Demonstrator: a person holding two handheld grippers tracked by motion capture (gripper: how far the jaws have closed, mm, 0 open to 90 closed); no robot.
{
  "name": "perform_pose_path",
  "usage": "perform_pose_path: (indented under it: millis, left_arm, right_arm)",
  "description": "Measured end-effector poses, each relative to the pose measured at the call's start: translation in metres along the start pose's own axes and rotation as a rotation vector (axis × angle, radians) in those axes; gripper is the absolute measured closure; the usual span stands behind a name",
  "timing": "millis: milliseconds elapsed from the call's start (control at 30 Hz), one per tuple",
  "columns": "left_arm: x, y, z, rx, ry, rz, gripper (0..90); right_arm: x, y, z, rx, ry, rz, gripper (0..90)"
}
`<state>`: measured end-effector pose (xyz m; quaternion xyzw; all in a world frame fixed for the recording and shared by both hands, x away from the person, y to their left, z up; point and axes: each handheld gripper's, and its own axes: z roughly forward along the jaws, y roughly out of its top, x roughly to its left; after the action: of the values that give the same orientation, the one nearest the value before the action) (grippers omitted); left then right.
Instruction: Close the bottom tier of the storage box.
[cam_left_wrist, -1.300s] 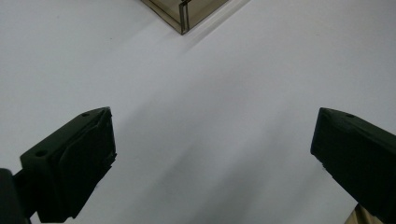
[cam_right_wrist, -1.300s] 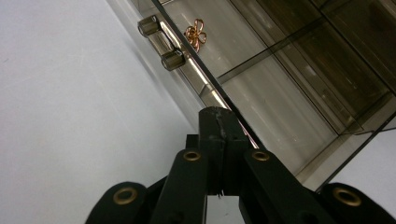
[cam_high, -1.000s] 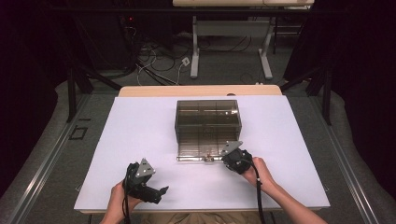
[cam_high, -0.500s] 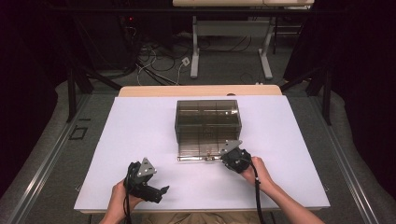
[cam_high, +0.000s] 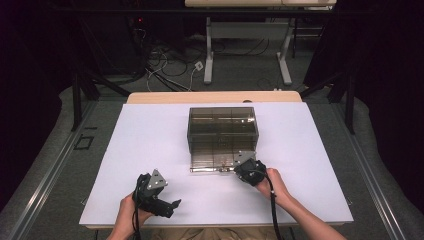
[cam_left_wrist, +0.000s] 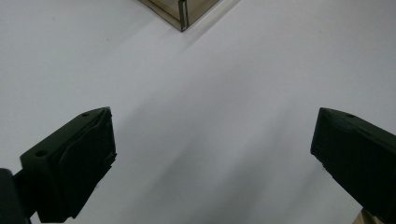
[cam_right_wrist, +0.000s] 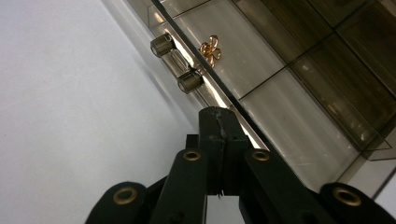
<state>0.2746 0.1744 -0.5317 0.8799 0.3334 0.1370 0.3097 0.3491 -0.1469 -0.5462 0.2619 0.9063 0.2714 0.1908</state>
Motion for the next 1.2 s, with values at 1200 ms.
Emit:
perform_pose_path:
  millis: [1200]
  left_arm:
    - [0.0, -0.001, 0.0, -0.001, -0.001, -0.004, 0.0]
  right_arm:
    - [-0.005, 0.02, 0.012, 0.015, -0.037, 0.009, 90.0]
